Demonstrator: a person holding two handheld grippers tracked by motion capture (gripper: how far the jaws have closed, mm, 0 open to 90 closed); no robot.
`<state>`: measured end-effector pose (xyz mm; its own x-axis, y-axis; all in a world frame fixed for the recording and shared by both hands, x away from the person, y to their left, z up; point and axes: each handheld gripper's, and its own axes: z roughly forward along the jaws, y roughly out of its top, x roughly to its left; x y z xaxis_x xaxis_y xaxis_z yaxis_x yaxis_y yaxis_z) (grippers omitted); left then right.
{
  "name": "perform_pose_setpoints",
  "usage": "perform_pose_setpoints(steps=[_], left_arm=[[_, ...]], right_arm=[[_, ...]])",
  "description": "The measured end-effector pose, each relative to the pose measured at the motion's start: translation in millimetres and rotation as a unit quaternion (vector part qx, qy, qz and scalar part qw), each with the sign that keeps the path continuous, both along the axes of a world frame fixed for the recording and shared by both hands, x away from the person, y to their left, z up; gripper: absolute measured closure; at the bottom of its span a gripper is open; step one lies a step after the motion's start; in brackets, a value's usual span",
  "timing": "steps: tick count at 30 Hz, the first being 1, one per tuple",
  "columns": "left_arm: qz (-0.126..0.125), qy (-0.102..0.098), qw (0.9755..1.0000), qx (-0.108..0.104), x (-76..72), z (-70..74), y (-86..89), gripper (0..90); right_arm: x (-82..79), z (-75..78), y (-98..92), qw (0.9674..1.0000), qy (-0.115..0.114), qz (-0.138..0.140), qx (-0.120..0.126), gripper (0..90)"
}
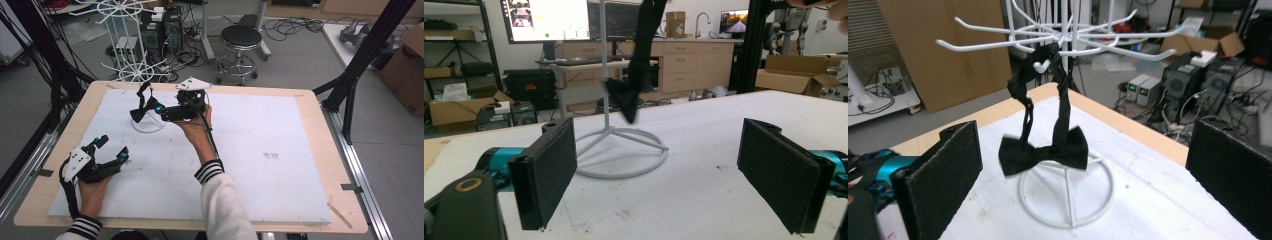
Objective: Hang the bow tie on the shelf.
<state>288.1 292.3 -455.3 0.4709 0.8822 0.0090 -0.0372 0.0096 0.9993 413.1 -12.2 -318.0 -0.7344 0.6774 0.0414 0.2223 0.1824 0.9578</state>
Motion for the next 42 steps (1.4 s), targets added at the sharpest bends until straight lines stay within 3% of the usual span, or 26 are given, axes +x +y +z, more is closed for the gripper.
perform_pose_setpoints(steps=[5, 12, 13, 16, 19, 22, 25, 28, 31, 37, 40, 42], left_arm=[[0.000, 0.001, 1.0000, 0.000, 0.1, 0.0, 0.1, 16.4], [0.000, 0.003, 1.0000, 0.001, 0.1, 0.2, -0.1, 16.5], [0.001, 0.002, 1.0000, 0.000, 0.3, 0.1, -0.2, 16.7], [0.001, 0.002, 1.0000, 0.002, 0.4, 0.1, -0.6, 16.7], [0.001, 0.003, 1.0000, 0.003, 0.5, 0.2, -0.6, 16.7], [0.002, 0.003, 1.0000, 0.003, 0.6, 0.2, -0.7, 16.7], [0.002, 0.003, 1.0000, 0.002, 0.5, 0.2, -0.7, 16.7], [0.003, 0.003, 1.0000, 0.002, 0.6, 0.2, -0.7, 16.7], [0.004, 0.003, 1.0000, 0.000, 0.6, 0.2, -0.9, 16.7], [0.005, 0.006, 1.0000, 0.003, 0.9, 0.4, -0.8, 16.7], [0.005, 0.006, 1.0000, 0.005, 0.7, 0.4, -0.9, 16.7], [0.009, 0.003, 0.9999, 0.006, 0.4, 0.2, -1.5, 16.6]], right_arm=[[-22.9, 3.3, -30.6, 0.9999, -0.011, 0.002, -0.006, 0.4], [-66.4, -6.9, -103.0, 0.9987, -0.044, -0.028, 0.001, 0.4], [-81.7, -14.5, -124.6, 0.9975, -0.056, -0.043, 0.002, 0.4], [-110.5, -36.0, -161.9, 0.9941, -0.073, -0.080, 0.009, 0.4], [-134.4, -59.7, -192.4, 0.9884, -0.095, -0.119, 0.002, 0.4], [-150.6, -83.1, -215.6, 0.9837, -0.105, -0.145, 0.012, 0.4], [-156.4, -103.9, -235.8, 0.9794, -0.104, -0.171, 0.025, 0.4], [-157.8, -118.0, -251.1, 0.9741, -0.099, -0.198, 0.046, 0.4], [-157.2, -126.2, -259.2, 0.9710, -0.091, -0.213, 0.060, 0.4], [-159.8, -134.8, -260.2, 0.9651, -0.113, -0.226, 0.070, 0.4], [-160.7, -136.5, -261.7, 0.9635, -0.114, -0.230, 0.076, 0.4], [-160.7, -136.5, -260.8, 0.9646, -0.115, -0.227, 0.071, 0.4]])
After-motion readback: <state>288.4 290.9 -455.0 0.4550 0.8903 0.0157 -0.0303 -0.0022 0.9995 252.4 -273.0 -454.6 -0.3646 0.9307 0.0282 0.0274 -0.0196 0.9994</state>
